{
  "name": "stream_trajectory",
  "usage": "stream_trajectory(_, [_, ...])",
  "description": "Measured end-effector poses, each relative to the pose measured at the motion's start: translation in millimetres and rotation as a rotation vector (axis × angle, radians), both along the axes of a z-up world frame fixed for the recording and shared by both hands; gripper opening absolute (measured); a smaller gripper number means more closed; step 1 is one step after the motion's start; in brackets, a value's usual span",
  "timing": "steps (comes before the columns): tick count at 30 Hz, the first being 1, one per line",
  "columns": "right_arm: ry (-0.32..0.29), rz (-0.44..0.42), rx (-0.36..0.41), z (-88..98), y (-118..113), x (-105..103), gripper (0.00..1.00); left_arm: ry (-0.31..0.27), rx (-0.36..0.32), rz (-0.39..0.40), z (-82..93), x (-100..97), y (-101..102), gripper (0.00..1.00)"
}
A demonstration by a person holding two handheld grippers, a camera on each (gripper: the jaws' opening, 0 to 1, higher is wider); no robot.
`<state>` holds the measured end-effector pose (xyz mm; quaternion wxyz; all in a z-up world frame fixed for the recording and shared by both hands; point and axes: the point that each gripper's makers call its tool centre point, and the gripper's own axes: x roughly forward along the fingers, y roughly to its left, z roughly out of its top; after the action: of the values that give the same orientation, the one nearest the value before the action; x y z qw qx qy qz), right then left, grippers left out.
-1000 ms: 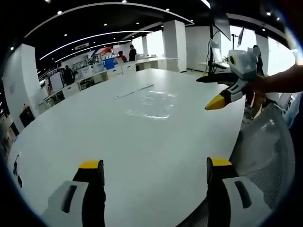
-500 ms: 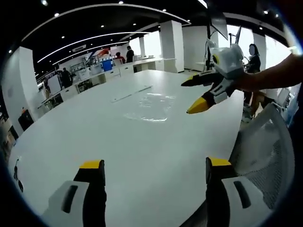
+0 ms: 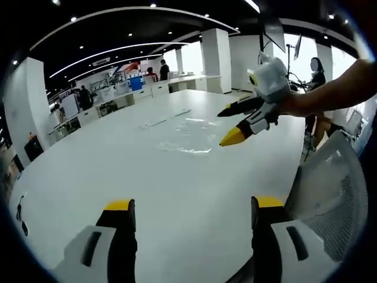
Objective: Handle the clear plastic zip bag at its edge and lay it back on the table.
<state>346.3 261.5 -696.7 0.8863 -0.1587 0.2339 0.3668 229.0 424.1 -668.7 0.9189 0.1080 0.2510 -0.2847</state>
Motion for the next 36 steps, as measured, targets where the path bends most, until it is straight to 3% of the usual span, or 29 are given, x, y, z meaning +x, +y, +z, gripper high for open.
stream_trajectory(9, [0.031, 0.014, -0.066, -17.9, 5, 15, 0.61, -0.002, -0.011, 0.022, 1.4, 2.1, 1, 0.78])
stream_trajectory(20, [0.075, 0.019, -0.112, -32.2, 10, 17, 0.47, -0.01, -0.009, 0.027, 3.9, 4.0, 7, 0.74])
stream_trajectory(25, [0.112, -0.008, -0.096, -38.2, 11, 21, 0.43, -0.009, -0.008, 0.027, 5.5, 4.2, 6, 0.73])
stream_trajectory(36, [0.135, -0.027, -0.123, -48.6, 22, 32, 0.3, 0.002, -0.01, 0.004, 5.5, 2.7, -1, 0.69])
